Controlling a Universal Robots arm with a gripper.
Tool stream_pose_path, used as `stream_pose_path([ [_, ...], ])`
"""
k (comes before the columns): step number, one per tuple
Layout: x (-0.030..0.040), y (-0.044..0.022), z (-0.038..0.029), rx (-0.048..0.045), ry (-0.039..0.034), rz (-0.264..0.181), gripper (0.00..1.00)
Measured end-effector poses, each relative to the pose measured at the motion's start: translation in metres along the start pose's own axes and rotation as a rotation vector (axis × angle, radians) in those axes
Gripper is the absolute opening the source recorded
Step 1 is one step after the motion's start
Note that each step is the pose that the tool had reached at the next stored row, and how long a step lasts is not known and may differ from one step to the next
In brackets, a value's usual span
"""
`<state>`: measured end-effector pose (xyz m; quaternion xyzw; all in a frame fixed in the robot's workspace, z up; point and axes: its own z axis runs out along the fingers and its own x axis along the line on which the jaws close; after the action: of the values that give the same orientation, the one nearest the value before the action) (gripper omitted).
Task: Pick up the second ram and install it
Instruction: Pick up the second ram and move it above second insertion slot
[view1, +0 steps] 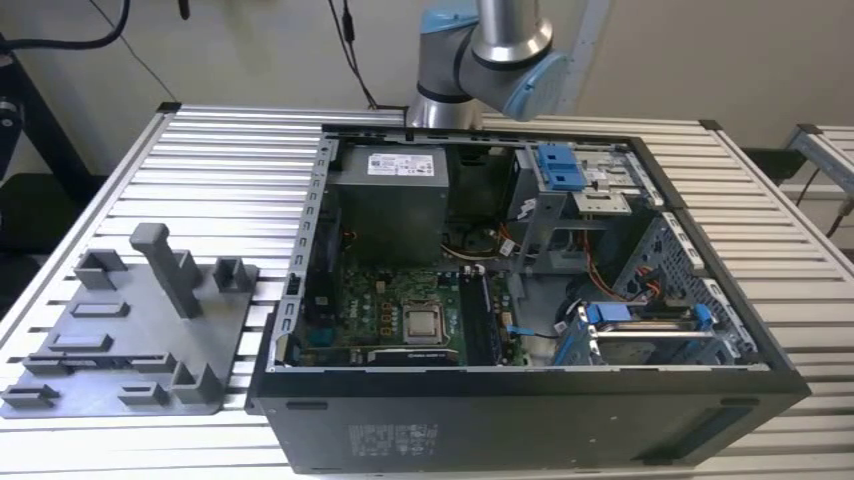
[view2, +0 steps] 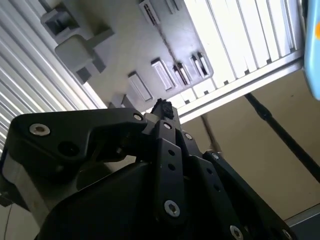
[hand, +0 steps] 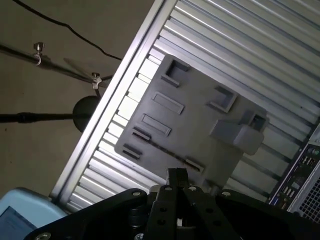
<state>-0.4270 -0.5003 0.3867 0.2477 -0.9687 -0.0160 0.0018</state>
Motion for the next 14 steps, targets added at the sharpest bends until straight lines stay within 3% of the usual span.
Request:
stream_pose_path([
  [14, -0.0002, 0.0002, -0.0001, 0.0145, 0.0117, -0.098, 0.11],
])
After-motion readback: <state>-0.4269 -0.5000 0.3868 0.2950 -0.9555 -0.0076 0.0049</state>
